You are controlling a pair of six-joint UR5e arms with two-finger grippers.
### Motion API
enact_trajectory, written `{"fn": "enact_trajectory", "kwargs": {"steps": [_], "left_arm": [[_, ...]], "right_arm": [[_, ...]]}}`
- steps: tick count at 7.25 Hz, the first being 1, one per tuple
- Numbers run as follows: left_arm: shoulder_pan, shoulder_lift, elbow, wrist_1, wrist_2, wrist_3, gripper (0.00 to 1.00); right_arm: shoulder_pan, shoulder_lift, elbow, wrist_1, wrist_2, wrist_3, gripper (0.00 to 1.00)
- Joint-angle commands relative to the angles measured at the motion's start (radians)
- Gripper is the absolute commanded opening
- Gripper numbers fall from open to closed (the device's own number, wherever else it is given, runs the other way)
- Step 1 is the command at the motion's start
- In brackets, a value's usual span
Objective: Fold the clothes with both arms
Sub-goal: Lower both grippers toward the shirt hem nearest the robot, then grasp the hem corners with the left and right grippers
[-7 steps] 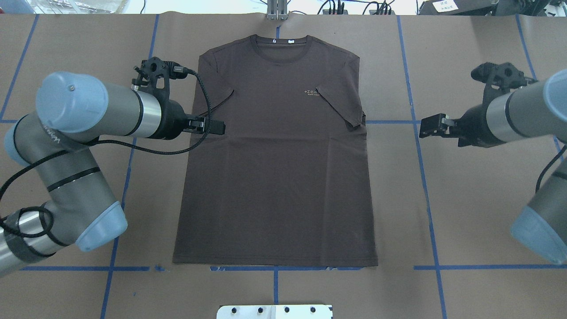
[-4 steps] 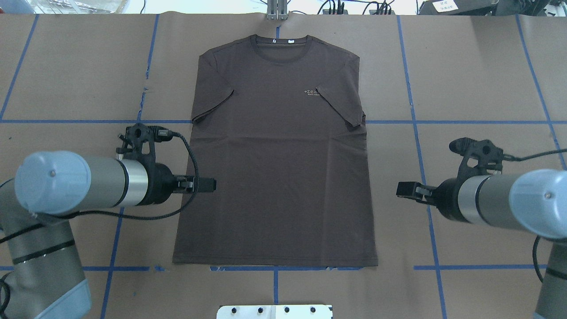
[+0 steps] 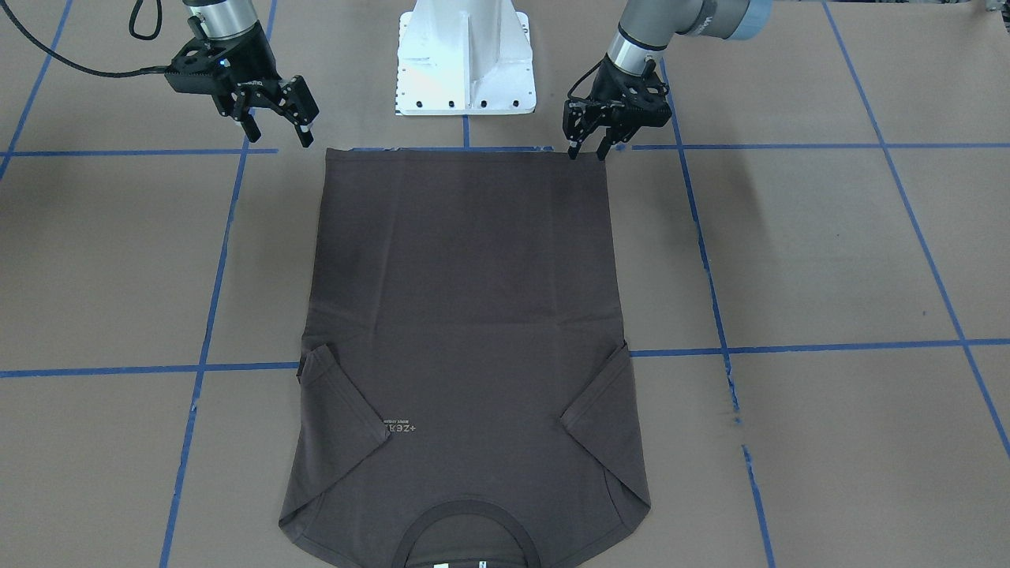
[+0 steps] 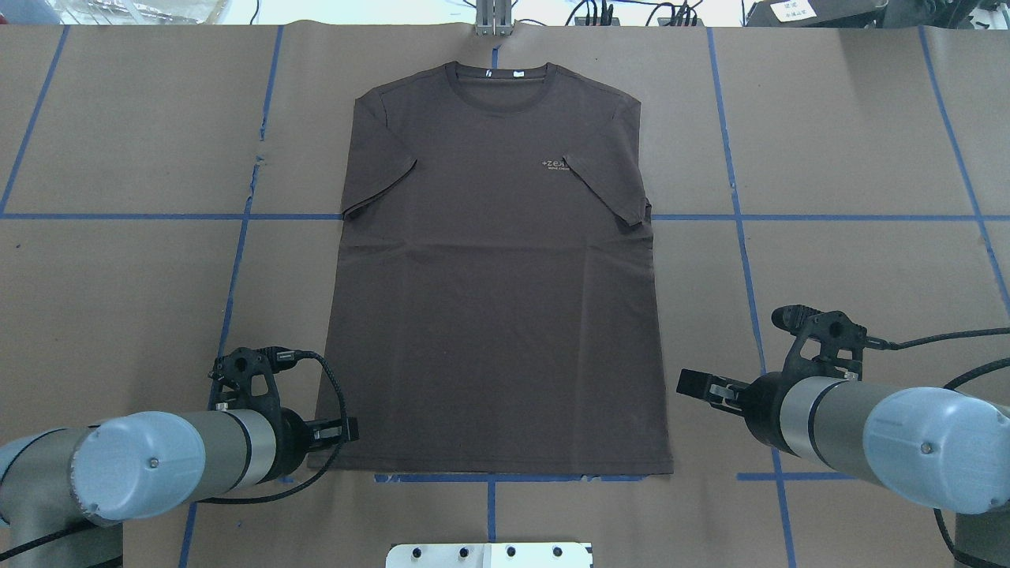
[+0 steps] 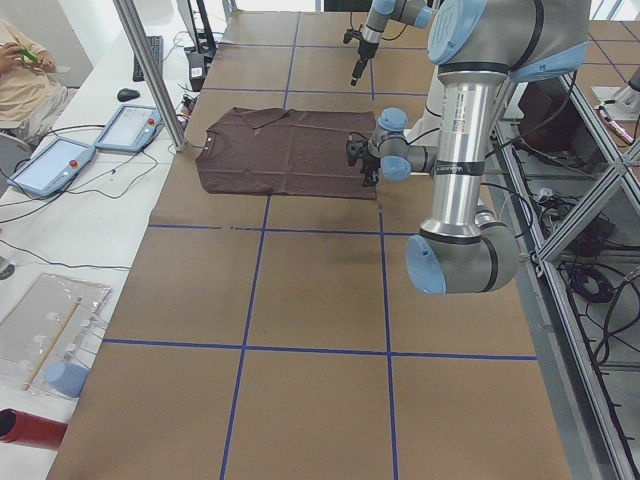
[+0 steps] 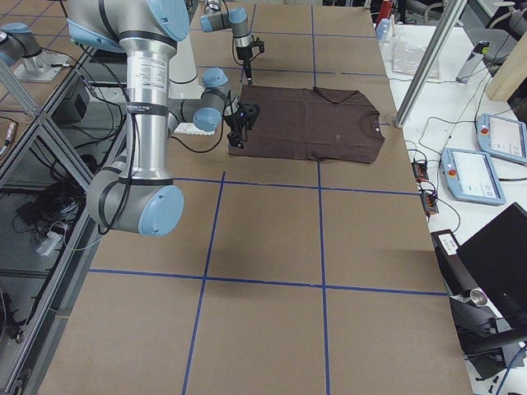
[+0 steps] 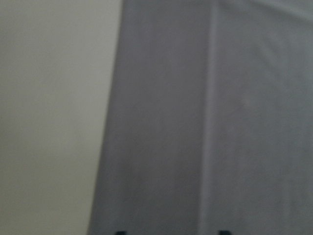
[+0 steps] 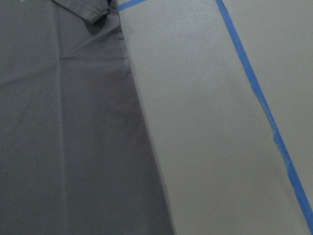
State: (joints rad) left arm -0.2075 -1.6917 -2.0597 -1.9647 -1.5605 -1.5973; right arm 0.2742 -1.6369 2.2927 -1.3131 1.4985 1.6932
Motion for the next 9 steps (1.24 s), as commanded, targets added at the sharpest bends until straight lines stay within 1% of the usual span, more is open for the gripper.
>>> {"fn": "enact_trajectory", "kwargs": {"steps": [1,5,9], "left_arm": [[0.030,0.006,0.003,0.039,0.007,-0.026,0.58],[0.031,0.004,0.012,0.072,0.008,-0.019,0.58],[0.034,0.003,0.027,0.072,0.010,-0.018,0.54]], "right_arm": [[-0.004,0.002,0.001,0.000,-0.003,0.002,0.98],[-0.006,0.002,0.001,0.000,-0.004,0.002,0.98],[-0.006,0.002,0.001,0.000,-0.004,0.002,0.98]]}}
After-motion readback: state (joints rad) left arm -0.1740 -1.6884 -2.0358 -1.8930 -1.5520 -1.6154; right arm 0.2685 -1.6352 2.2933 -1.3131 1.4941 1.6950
